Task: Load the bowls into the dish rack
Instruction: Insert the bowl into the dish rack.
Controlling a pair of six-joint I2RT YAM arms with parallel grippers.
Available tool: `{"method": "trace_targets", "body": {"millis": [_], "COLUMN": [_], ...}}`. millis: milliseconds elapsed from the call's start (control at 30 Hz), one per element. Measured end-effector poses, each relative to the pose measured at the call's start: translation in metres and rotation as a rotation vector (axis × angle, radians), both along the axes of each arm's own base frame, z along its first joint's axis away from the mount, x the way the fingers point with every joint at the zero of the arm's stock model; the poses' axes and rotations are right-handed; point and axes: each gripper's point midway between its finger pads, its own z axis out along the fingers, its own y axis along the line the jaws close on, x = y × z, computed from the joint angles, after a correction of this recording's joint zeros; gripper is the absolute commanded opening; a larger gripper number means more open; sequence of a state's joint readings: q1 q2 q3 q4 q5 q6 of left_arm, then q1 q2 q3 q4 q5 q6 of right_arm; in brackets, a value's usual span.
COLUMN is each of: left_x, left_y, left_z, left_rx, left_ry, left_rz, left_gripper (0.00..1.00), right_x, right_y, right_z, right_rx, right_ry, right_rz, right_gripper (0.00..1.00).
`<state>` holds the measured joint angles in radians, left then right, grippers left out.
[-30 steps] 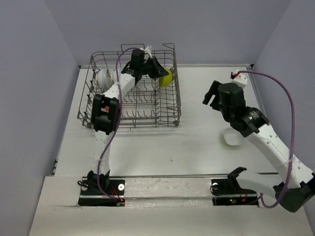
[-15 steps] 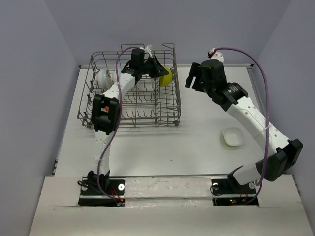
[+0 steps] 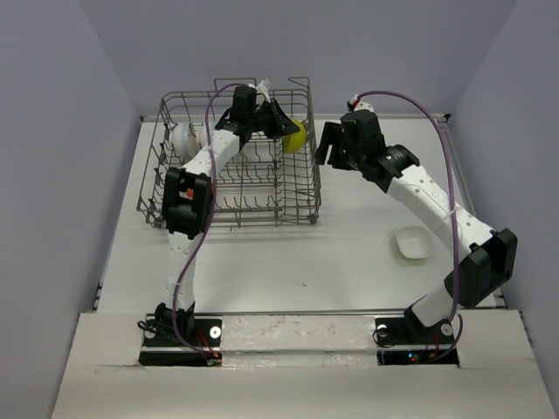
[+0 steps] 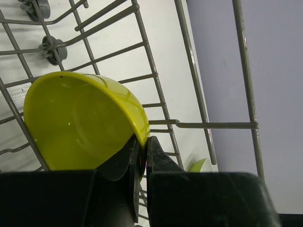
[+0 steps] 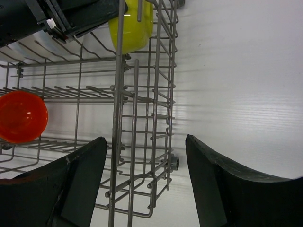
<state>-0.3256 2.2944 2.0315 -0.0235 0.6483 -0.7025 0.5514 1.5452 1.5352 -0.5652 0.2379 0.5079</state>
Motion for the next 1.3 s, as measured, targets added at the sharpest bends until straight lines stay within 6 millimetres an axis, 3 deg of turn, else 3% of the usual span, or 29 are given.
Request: {"method": "trace_targets", "body": {"millis": [233,433,600,733,867,900,1033,1300], "left_x": [0.000,0.003,0.015,0.019,0.017,0.016,0.011,0.002], "left_y": [0.000,0.001,0.016,0.025,0.022,0.021,0.009,-0.015], "left_z": [0.000,0.010,0.014,0.011,0.010,0.011,0.022,0.046], "left_rx": [0.001,0.007,0.021,0.030,0.036,0.035,-0.001,-0.143], "left_ry": [0.002,-0.017,-0.040,-0.028,-0.029,-0.030,-0.056,-0.112], "left_rz": [0.001,0.009,0.055,0.073,0.064,0.061,0.020,-0.061], "left_gripper": [0.00,0.00,0.00,0.00,0.00,0.00,0.00,0.00], "right_x": [-0.003,-0.006,-0.006,-0.006,-0.006,-0.005,-0.006,-0.004], "right_y": [0.006,0.009,0.013,0.017,0.022,0.023,0.030,0.029], "right_z": [-0.009,-0.021,-0.022,-0.023,-0.023,-0.022,-0.019,-0.019], "right_rx": [0.014,0.015,0.027,0.042,0.059,0.064,0.092,0.120], "right_ry": [0.017,0.045,0.043,0.041,0.035,0.031,0.025,0.033], "right_rz": [0.032,0.053,0.065,0.074,0.083,0.087,0.101,0.057], "right_gripper": [0.72,0.64,0.51,0.48,0.34,0.24,0.03,0.01]}}
